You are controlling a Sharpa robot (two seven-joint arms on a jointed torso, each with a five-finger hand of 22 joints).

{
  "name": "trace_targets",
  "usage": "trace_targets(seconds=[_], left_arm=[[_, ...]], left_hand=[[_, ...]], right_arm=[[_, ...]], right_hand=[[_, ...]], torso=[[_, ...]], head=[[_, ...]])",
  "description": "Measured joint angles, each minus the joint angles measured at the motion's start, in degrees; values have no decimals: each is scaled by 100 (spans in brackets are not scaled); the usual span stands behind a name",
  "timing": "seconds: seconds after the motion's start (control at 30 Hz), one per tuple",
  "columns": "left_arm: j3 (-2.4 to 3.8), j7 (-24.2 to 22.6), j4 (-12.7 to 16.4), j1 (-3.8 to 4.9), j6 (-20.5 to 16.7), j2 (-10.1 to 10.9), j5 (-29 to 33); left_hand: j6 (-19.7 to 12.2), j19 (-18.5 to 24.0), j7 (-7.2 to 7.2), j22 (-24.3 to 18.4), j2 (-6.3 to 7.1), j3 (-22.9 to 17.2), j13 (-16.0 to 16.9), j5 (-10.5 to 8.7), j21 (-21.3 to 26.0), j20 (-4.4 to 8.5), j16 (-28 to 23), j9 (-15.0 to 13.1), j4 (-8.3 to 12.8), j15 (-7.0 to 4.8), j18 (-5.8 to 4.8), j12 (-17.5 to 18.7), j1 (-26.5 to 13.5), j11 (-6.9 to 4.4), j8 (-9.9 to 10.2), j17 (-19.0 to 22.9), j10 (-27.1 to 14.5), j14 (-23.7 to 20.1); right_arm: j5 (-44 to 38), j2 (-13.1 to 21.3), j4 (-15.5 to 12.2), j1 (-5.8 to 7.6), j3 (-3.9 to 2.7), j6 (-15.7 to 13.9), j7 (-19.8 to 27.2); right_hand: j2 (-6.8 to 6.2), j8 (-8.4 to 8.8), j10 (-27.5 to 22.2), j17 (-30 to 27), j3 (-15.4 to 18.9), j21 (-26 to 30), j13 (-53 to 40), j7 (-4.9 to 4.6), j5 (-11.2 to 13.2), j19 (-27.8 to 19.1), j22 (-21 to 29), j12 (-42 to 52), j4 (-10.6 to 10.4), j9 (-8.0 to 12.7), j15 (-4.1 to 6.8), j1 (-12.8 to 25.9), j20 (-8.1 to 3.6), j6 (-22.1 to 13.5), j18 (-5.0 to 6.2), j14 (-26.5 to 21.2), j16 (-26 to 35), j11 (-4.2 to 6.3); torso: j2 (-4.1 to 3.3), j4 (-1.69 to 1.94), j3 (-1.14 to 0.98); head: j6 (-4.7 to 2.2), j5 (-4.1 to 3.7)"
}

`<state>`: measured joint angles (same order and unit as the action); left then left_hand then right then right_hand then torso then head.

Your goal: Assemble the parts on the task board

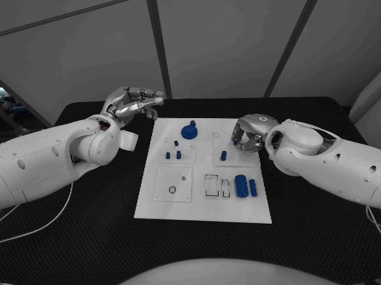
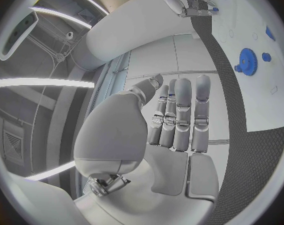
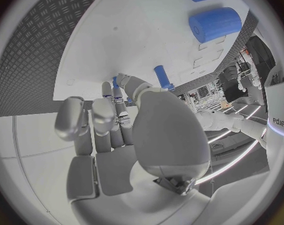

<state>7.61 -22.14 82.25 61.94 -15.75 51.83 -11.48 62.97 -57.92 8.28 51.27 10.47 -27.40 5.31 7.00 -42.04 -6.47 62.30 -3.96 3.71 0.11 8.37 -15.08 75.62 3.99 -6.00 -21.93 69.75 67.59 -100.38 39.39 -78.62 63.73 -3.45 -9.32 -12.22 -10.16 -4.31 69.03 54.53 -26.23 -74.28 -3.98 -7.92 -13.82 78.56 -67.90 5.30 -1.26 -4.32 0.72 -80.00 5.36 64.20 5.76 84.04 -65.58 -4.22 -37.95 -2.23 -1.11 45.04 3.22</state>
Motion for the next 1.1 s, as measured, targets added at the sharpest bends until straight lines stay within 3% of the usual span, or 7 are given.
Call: trace_targets(seconds=[0.33, 0.7, 0.77, 1.1], left_arm=[[0, 0, -1, -1, -1, 2, 25], [0, 1, -15, -1, -1, -2, 37], [0, 2, -22, -1, -1, -3, 38], [0, 12, -56, -1, -1, -7, 42]], left_hand=[[0, 0, 0, -6, 0, 16, -1, 0, -1, 0, 0, 0, 16, 0, 0, -23, 0, 0, 0, 5, 0, 0], [0, 0, 0, -18, -23, 15, 4, 0, 21, 0, -22, -1, 16, 0, 0, -23, 23, 17, 0, 18, -53, 0], [0, 0, 0, -18, -23, 15, 4, 0, 21, 0, -22, -1, 16, 0, 0, -23, 23, 23, 0, 18, -65, -1], [0, 0, 0, -26, -47, 21, 3, 0, 43, 0, -43, 2, 21, 20, 1, -23, -1, 43, 0, 24, -89, -21]], right_arm=[[-15, -78, 64, 4, -5, 103, -4], [-25, -127, 120, 9, -9, 100, -39], [-31, -129, 119, 5, -6, 80, -54], [-65, -63, 4, -23, 9, -210, -129]], right_hand=[[83, -51, 141, 140, -116, -151, -26, 24, 0, 40, -193, 37, 87, -27, 0, -83, -24, 137, 0, 0, -129, 44], [169, -78, 254, 205, -116, -239, -56, 50, 169, 61, -288, 38, 87, -54, 3, 4, -45, 260, -4, -3, -230, 75], [202, -86, 276, 213, -143, -263, -65, 64, 174, 73, -315, 38, 116, -59, 24, 1, -57, 297, -91, -19, -230, 97], [335, -116, 335, 242, -190, -305, -87, 66, 297, 82, -378, 68, 164, -94, 44, -15, -66, 344, -90, 1, -289, 115]], torso=[[3, 6, 0], [6, 3, 0], [7, 3, 0], [11, 2, -3]], head=[[15, 8], [26, 9], [24, 3], [9, -16]])
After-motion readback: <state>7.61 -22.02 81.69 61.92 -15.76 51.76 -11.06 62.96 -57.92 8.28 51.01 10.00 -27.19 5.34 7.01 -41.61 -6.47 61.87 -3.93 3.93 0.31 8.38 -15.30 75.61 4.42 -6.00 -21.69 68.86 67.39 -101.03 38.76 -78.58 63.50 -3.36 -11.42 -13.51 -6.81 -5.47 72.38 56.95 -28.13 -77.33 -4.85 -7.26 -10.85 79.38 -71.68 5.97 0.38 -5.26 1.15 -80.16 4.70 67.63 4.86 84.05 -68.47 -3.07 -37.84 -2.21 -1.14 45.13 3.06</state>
